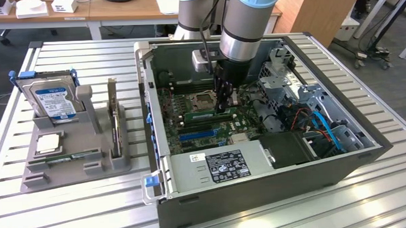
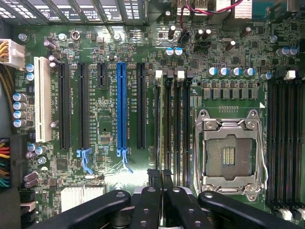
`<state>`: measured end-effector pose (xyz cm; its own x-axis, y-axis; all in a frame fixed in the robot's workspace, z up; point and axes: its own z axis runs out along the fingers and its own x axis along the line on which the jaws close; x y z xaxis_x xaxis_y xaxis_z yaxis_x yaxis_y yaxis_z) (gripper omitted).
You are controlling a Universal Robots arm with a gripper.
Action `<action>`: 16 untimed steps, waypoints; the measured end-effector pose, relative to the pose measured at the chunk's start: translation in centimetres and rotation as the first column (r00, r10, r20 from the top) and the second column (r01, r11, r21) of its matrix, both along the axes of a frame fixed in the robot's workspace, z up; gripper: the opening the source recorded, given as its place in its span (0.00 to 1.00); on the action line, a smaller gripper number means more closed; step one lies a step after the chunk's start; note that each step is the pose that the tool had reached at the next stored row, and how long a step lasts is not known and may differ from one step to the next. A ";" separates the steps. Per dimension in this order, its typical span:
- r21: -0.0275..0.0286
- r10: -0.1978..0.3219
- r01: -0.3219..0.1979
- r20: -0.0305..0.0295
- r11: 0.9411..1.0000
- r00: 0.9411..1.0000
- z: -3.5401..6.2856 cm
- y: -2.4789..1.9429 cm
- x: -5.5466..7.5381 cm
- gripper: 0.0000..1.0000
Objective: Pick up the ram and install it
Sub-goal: 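Insert the ram into the slot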
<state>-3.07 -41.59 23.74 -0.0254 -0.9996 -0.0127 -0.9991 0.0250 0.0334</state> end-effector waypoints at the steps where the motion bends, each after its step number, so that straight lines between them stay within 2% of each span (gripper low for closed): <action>1: 0.000 0.001 -0.001 0.000 1.000 1.000 0.00 0.00 0.0 0.12; 16: 0.000 0.011 -0.011 0.000 1.000 1.000 -0.03 0.00 0.0 0.12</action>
<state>-3.04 -41.59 23.71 -0.0147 -0.9998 -0.0127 -0.9993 0.0143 0.0334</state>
